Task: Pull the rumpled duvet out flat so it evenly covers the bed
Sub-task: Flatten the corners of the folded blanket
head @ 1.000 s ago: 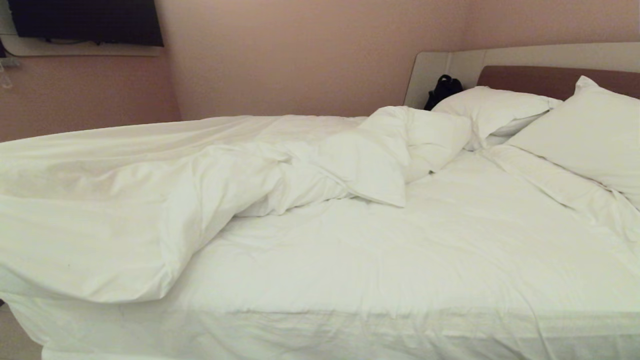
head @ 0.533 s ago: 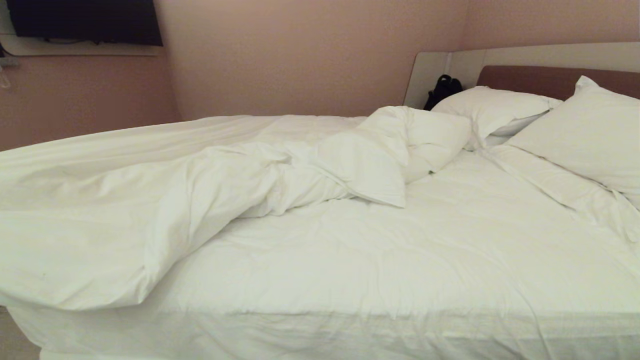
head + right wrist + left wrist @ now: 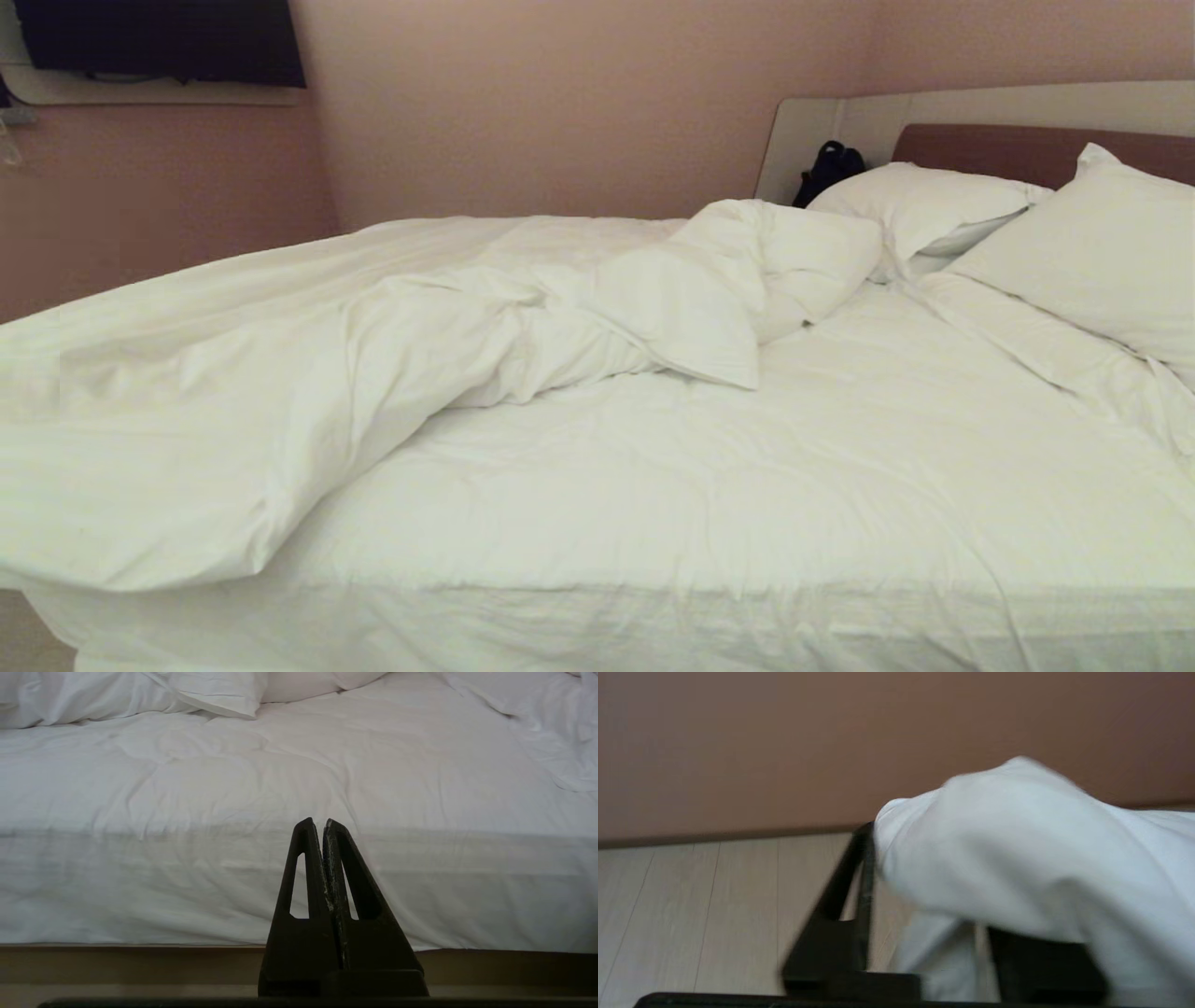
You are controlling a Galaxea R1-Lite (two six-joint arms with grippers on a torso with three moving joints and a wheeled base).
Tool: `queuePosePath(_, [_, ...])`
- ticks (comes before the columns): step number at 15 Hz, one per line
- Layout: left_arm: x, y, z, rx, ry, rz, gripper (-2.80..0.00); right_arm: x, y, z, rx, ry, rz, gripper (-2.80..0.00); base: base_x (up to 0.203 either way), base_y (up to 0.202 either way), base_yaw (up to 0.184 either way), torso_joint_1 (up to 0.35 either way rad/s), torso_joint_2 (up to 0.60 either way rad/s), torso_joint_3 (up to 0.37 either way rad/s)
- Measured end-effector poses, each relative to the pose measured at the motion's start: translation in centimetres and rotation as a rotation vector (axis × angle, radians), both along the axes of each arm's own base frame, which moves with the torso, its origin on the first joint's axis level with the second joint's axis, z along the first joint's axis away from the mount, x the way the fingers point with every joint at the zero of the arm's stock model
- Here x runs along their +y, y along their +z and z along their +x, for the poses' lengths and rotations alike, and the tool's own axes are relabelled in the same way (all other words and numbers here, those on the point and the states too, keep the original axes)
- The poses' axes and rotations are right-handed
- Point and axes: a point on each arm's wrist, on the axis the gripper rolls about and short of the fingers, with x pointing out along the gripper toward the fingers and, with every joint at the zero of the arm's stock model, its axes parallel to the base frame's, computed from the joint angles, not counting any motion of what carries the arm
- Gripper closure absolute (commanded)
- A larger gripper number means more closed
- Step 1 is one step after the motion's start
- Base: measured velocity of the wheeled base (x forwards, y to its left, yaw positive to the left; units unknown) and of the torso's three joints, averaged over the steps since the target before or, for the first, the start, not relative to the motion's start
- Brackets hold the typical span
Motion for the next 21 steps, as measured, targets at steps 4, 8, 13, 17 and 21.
queuePosePath(4, [0.2, -1.8, -0.1, 0.014, -0.051, -0.103, -2.8, 0.0, 0.0, 0.0, 0.0, -0.001, 0.0, 0.0, 0.0, 0.0, 0.0, 0.0, 0.0, 0.0])
queuePosePath(8, [-0.4, -3.3, -0.8, 0.04, -0.144, -0.364, -2.8, 0.0, 0.0, 0.0, 0.0, -0.002, 0.0, 0.0, 0.0, 0.0, 0.0, 0.0, 0.0, 0.0])
queuePosePath(13, [-0.1, -3.1, -3.1, 0.072, -0.117, -0.55, -2.8, 0.0, 0.0, 0.0, 0.0, -0.002, 0.0, 0.0, 0.0, 0.0, 0.0, 0.0, 0.0, 0.0])
queuePosePath(17, [-0.3, -2.7, -3.7, 0.082, -0.112, -0.593, -2.8, 0.0, 0.0, 0.0, 0.0, -0.002, 0.0, 0.0, 0.0, 0.0, 0.0, 0.0, 0.0, 0.0])
queuePosePath(21, [-1.8, -0.4, -3.0, 0.02, -0.302, -0.577, -2.8, 0.0, 0.0, 0.0, 0.0, -0.001, 0.0, 0.0, 0.0, 0.0, 0.0, 0.0, 0.0, 0.0])
